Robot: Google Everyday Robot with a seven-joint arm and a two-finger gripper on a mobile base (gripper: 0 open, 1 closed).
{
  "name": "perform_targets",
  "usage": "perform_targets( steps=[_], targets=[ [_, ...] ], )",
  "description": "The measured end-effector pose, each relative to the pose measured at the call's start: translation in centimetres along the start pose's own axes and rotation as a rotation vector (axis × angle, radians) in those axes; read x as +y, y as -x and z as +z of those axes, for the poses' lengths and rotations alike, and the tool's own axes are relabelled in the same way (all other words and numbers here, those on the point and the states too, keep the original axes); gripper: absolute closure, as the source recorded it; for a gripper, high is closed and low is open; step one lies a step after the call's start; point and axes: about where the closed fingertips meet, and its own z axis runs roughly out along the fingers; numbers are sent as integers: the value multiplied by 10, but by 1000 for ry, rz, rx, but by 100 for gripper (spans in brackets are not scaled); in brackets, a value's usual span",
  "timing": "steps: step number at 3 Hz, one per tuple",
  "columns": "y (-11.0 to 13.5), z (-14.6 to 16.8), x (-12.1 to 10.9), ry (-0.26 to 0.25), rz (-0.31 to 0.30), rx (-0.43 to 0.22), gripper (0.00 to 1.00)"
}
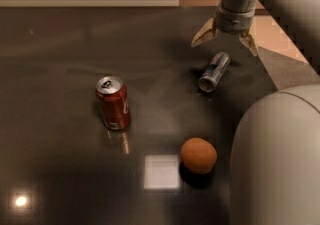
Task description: Place redbull can upright
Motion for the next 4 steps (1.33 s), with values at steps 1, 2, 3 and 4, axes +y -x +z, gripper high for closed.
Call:
perform_targets(
  steps=[1, 2, 3, 4],
  targets=[
    [1, 5, 0, 4, 115, 29, 0],
    [-4, 13, 2, -4, 179, 69, 0],
    [-14, 19, 8, -17, 203, 106, 0],
    [-25, 23, 16, -19, 205, 137, 0]
  ],
)
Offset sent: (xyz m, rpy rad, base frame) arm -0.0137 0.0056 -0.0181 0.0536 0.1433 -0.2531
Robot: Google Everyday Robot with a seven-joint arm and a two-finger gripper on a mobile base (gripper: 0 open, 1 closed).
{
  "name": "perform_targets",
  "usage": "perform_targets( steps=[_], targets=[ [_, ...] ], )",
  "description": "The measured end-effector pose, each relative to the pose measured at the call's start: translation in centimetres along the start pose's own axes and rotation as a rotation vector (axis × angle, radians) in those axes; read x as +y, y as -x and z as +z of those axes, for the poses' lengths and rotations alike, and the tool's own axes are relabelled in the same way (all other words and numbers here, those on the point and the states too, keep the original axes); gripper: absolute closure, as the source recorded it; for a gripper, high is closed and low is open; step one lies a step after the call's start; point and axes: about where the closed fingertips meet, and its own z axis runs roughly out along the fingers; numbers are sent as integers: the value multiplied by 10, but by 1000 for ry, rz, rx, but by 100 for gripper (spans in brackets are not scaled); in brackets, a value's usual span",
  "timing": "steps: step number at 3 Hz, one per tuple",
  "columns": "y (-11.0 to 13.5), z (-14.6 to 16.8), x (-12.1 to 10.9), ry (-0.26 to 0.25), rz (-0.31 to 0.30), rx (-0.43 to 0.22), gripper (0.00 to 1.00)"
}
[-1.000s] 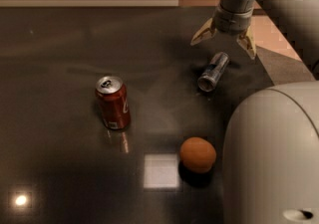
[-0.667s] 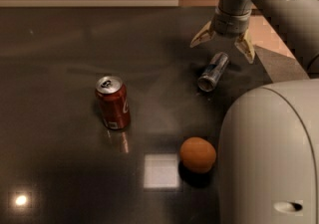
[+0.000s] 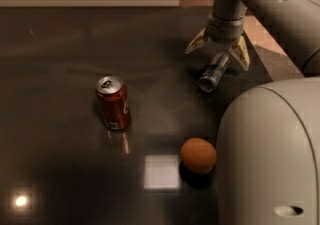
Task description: Place redbull can upright
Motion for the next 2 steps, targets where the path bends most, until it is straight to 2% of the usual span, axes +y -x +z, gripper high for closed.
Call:
perform_targets(
  steps=[1, 2],
  targets=[
    [-6, 4, 1, -2, 24, 16, 0],
    [-8, 4, -2, -1, 58, 19, 18]
  ],
)
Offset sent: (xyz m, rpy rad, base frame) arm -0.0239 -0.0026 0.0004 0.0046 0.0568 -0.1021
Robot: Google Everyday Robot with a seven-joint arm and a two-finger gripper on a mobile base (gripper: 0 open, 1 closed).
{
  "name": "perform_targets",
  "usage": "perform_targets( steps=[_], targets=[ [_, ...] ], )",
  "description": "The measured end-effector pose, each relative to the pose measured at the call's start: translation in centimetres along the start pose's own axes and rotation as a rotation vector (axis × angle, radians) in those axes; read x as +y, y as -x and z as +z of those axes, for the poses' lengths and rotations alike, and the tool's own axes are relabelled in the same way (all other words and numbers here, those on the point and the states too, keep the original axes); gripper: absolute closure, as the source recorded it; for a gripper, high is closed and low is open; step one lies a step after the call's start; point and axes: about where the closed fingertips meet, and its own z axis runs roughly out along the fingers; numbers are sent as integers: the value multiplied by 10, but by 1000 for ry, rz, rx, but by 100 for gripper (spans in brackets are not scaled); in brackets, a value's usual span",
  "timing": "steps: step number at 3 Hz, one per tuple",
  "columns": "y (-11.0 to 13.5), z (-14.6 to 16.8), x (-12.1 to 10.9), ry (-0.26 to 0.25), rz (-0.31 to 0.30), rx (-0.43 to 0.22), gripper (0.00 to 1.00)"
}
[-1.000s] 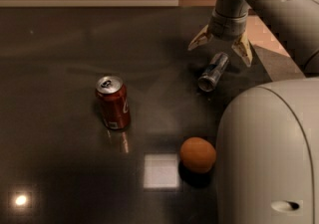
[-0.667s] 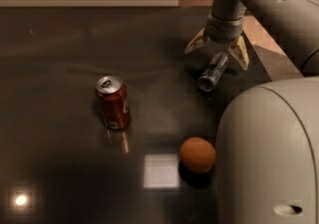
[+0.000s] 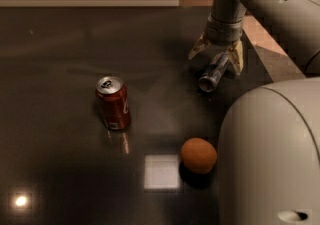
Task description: Place redbull can upright
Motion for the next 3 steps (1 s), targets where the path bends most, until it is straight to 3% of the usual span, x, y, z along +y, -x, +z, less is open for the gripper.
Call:
perform_targets(
  steps=[2, 3],
  targets=[
    [-3, -4, -2, 4, 23, -7, 64],
    [-8, -12, 8, 11, -51, -26, 88]
  ],
)
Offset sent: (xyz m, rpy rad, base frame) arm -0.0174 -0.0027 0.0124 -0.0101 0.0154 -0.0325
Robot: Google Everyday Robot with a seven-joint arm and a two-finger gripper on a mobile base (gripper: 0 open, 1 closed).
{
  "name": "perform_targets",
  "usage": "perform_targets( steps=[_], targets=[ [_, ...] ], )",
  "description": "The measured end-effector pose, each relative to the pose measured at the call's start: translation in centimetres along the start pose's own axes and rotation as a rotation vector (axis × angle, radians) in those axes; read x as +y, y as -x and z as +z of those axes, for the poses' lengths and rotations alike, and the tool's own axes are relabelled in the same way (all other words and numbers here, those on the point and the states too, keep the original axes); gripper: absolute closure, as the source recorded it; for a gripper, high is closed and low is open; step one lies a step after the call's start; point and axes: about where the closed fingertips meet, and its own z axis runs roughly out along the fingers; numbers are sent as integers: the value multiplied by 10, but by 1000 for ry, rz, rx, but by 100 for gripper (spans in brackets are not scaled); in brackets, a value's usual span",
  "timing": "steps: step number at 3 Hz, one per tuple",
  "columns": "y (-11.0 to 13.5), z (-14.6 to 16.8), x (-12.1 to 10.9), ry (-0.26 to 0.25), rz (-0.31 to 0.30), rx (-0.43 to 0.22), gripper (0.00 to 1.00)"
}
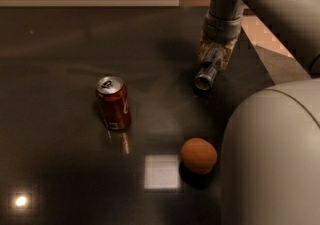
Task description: Place redbull can upright
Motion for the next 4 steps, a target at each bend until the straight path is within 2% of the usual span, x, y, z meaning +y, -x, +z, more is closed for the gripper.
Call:
perform_targets(
  steps=[1, 3, 4],
  targets=[
    [-2, -15, 19, 20, -178, -48, 100],
    [-4, -49, 47, 102, -590, -207, 100],
    [-8, -65, 58, 184, -775, -292, 100]
  ],
)
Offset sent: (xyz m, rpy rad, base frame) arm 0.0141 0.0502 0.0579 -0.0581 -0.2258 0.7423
